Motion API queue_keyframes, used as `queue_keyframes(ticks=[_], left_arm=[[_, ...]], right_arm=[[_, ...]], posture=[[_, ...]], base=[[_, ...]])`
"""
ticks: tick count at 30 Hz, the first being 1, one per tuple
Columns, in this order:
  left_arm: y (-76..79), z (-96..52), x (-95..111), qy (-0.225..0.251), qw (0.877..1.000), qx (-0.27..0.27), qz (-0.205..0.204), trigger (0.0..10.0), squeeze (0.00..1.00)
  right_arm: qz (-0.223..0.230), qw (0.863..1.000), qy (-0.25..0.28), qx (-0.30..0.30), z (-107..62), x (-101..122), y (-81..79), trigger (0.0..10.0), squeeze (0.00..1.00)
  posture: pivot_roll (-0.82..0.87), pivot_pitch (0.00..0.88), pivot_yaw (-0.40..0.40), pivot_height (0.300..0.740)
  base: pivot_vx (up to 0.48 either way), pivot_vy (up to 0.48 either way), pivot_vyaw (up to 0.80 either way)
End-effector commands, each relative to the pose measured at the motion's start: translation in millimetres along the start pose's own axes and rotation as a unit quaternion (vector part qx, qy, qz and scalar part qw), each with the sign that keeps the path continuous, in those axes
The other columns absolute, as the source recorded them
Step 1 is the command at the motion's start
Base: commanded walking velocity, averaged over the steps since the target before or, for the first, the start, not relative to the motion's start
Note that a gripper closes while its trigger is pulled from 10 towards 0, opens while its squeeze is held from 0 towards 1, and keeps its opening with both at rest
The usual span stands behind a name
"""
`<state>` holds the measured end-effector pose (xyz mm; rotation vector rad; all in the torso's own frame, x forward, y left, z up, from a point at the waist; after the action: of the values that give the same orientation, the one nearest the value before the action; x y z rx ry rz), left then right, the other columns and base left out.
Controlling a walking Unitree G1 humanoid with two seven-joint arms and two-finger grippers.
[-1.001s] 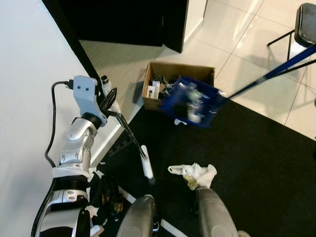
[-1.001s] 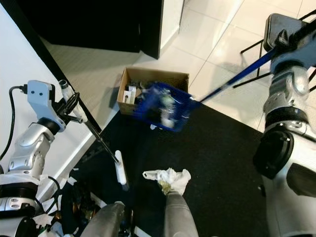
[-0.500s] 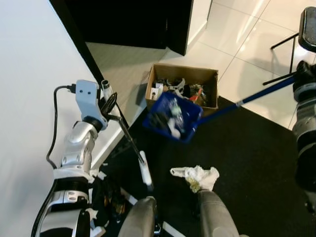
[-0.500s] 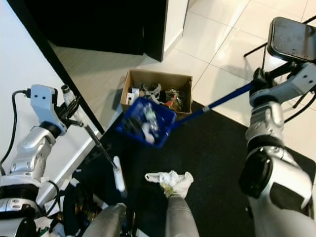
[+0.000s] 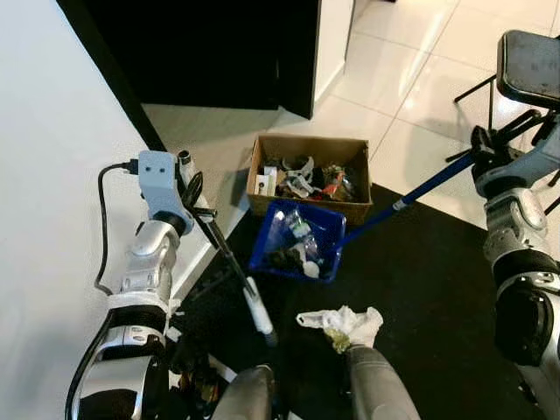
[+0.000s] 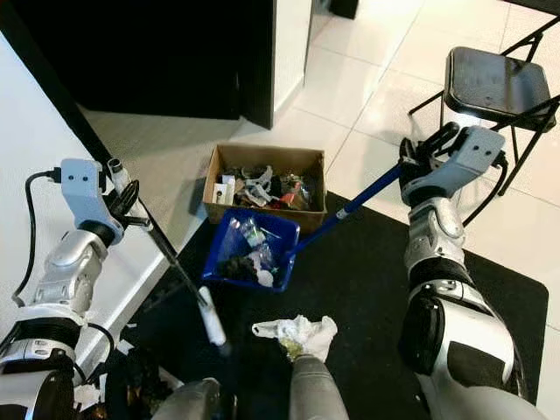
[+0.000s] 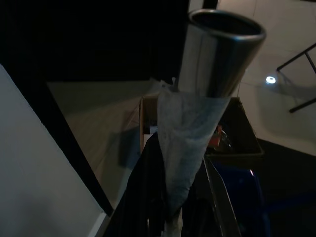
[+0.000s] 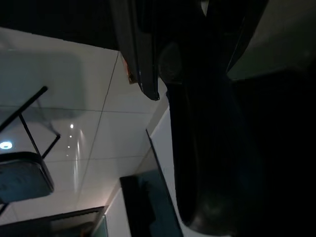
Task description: Sweep floor
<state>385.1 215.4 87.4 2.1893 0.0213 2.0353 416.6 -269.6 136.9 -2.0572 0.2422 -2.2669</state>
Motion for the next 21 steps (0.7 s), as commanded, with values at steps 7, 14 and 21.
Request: queue_keyframes(ticks=[7, 14, 21], left_arm=[[-11.3, -4.3, -2, -0.006, 0.999, 0.002, 0.052, 10.0, 0.00], [-22.2, -14.9, -8, -0.005, 1.000, 0.005, 0.024, 10.0, 0.00], [-16.9, -17.8, -12, -0.010, 1.000, -0.016, 0.025, 10.0, 0.00]], right_arm=[[-0.057, 0.997, -0.021, 0.052, -7.5, -10, -7.7, 10.0, 0.00], [-0.042, 0.998, -0.028, 0.040, -13.2, -14, 2.8, 10.0, 0.00], [-0.025, 0.998, -0.035, 0.041, -20.5, -26, 1.9, 10.0, 0.00]], posture=[[-0.01, 0.000, 0.003, 0.740], [0.01, 0.012, -0.005, 0.740], [0.02, 0.000, -0.009, 0.740]], base=[[0.000, 0.000, 0.00], [0.000, 0.000, 0.00], [0.000, 0.000, 0.00]])
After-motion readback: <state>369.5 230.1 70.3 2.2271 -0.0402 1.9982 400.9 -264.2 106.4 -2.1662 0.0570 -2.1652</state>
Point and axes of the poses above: a point about 5 cm out from each wrist's last joint towards the gripper, its own z axis pointing out of the wrist towards the gripper, its own x axis along the axis of the wrist's last joint, y = z × x, the point moved 6 cm from there along z, pointing out of the wrist towards the gripper, and after that the axes turned 7 degrees about -z, right-handed, at the moved point
